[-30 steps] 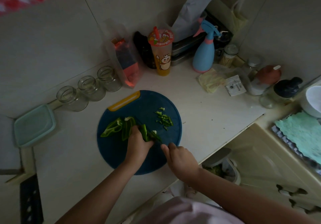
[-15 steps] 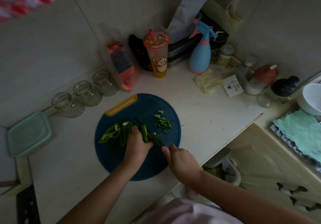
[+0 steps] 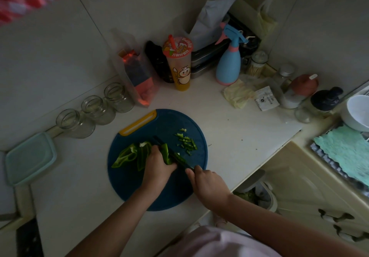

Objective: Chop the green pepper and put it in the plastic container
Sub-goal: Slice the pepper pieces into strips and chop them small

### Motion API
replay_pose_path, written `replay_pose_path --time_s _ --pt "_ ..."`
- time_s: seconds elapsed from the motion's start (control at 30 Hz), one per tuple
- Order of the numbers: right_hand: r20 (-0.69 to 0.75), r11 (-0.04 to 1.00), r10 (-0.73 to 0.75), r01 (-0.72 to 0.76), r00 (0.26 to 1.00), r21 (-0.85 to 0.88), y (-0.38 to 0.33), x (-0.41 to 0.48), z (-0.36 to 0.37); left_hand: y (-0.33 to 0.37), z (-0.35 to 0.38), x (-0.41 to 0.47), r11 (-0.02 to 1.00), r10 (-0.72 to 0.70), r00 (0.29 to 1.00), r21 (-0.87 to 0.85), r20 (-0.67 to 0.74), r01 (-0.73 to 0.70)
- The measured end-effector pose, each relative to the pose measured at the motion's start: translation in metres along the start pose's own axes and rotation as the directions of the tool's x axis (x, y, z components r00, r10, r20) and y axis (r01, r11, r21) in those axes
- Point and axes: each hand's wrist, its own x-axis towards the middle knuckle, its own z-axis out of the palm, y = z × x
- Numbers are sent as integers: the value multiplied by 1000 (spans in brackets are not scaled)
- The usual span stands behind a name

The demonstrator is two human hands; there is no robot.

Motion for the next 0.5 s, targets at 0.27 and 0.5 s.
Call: replay_pose_path --time_s 0.27,0.5 --pt "88 983 24 -40 996 179 1 10 -11 1 0 5 1000 3 1000 9 25 -4" --pt "138 940 68 -110 988 323 -4 25 -17 -4 2 7 1000 -4 999 -31 44 5"
